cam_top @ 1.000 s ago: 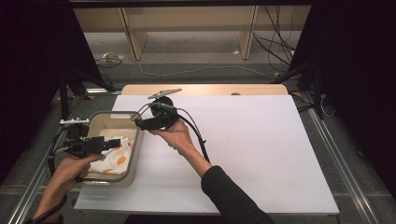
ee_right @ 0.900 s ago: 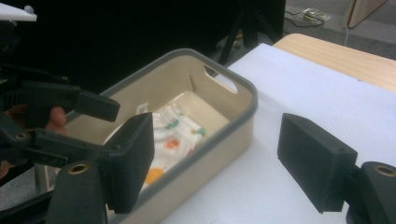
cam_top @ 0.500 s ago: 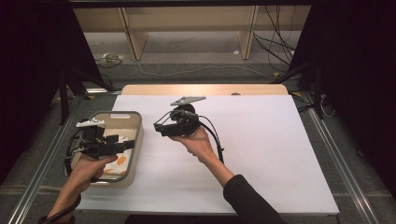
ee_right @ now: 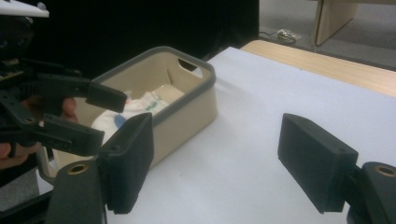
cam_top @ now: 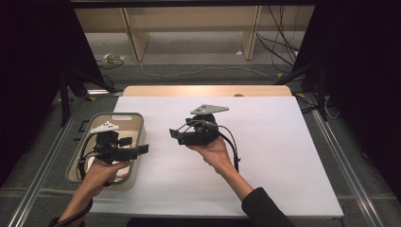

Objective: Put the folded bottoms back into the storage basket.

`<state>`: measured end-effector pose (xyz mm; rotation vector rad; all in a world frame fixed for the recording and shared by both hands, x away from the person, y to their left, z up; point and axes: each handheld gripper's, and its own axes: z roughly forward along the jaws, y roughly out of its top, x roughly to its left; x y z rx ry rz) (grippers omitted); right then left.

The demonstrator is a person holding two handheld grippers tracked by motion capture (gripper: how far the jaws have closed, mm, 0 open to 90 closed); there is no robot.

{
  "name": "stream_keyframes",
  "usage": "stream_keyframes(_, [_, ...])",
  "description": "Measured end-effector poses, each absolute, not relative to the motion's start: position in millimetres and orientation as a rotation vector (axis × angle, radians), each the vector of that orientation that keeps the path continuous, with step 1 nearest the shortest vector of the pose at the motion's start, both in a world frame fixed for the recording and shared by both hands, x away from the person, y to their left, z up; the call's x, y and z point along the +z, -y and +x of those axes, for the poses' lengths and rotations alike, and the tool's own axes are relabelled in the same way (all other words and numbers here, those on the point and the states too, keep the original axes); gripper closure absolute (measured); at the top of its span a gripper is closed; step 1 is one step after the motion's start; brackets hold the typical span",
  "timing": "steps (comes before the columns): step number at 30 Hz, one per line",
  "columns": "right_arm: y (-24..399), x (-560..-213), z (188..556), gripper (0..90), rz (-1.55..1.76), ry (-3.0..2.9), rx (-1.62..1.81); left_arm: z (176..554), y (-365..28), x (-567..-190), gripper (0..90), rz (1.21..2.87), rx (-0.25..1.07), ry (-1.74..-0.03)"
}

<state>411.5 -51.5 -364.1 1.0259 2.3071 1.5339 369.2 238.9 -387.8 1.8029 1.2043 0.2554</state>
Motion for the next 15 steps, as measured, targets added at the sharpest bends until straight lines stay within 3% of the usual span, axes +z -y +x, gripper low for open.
stream_keyframes(15, [105.1, -373.8, 390.6, 27.8, 1.053, -2.224, 1.586, 361.8, -220.0, -390.0, 15.9, 1.806, 0.256, -1.102])
